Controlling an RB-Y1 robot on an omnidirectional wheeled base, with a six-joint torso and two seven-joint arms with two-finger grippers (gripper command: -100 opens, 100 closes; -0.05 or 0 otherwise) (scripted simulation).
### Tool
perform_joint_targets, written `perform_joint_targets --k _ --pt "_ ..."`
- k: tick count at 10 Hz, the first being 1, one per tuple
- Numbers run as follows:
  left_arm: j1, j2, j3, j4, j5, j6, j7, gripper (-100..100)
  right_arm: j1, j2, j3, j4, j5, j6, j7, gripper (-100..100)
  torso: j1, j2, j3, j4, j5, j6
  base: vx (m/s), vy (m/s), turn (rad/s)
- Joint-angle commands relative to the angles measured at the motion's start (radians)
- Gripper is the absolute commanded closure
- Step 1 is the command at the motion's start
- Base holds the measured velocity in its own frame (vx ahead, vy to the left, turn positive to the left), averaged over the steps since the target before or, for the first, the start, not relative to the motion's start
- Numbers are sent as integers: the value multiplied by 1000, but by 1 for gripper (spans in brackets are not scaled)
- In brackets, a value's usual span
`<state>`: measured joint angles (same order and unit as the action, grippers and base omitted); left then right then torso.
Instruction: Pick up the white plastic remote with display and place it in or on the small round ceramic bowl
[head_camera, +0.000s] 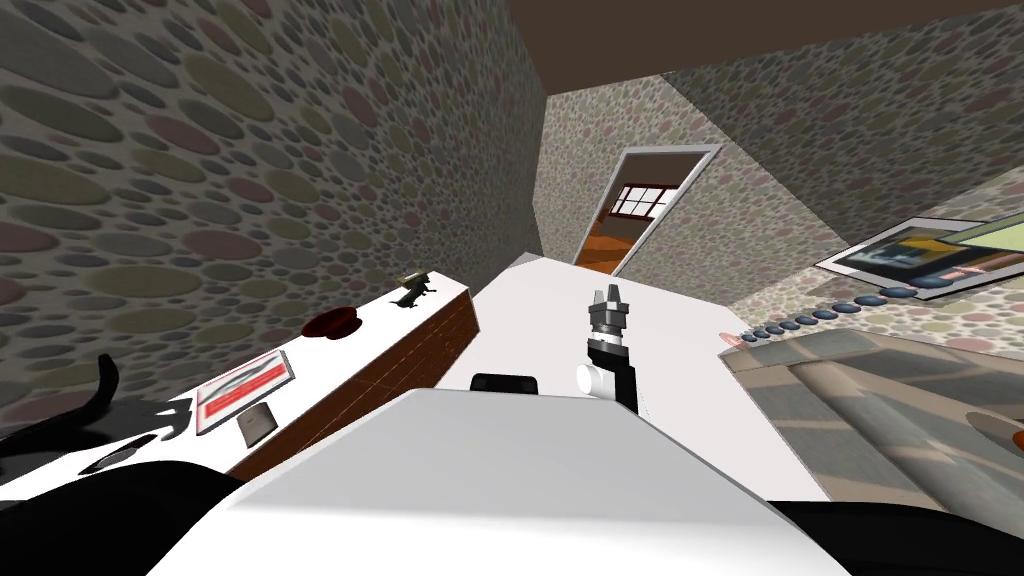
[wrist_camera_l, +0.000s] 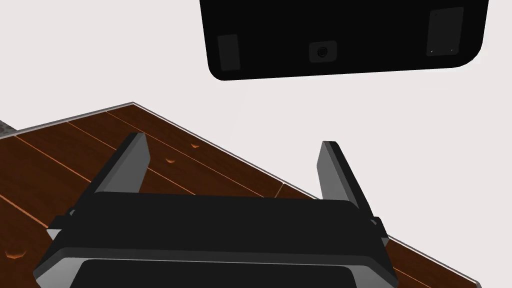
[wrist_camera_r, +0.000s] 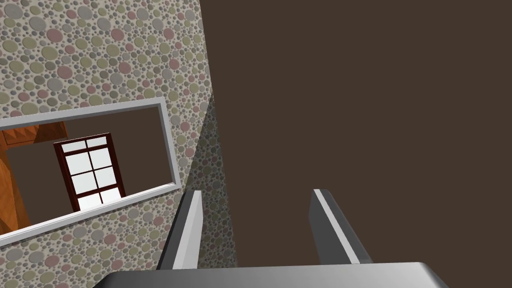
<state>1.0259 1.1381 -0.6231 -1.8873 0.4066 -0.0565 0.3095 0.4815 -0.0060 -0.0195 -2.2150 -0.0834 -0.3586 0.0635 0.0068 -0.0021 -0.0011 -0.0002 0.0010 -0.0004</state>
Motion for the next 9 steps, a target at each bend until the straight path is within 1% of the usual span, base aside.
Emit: perform_joint_targets --k 1,2,3,4,5,6,7,8,9 --pt "-6 31 -11 41 16 1 18 -100 0 0 0 0 0 0 0 0 0 0 0 0 0 0 62 97 -46" --pt "-4 60 -19 64 33 10 33 -100 0 0 0 0 0 0 0 0 0 0 0 0 0 0 45 101 -69" --pt "-4 60 -19 82 33 10 33 -100 0 0 0 0 0 0 0 0 1 1 0 0 0 0 24 89 -43" --pt "-3 87 -27 122 49 17 47 -100 0 0 0 0 0 0 0 0 0 2 1 0 0 0 30 99 -73" --pt "-4 111 -32 158 64 25 60 -100 0 0 0 0 0 0 0 0 1 2 1 0 0 0 29 167 -102" --pt "-4 111 -32 161 64 25 60 -100 0 0 0 0 0 0 0 0 4 2 1 0 1 0 40 140 -64" --pt "-7 132 -36 196 78 32 71 -100 0 0 0 0 0 0 0 0 3 2 1 0 1 0 58 136 -75" --pt "-10 152 -38 223 91 38 82 -100 0 0 0 0 0 0 0 0 3 1 0 0 1 0 55 192 -124" --pt "-10 152 -38 236 91 38 82 -100 0 0 0 0 0 0 0 0 6 0 0 0 2 0 52 146 -45"
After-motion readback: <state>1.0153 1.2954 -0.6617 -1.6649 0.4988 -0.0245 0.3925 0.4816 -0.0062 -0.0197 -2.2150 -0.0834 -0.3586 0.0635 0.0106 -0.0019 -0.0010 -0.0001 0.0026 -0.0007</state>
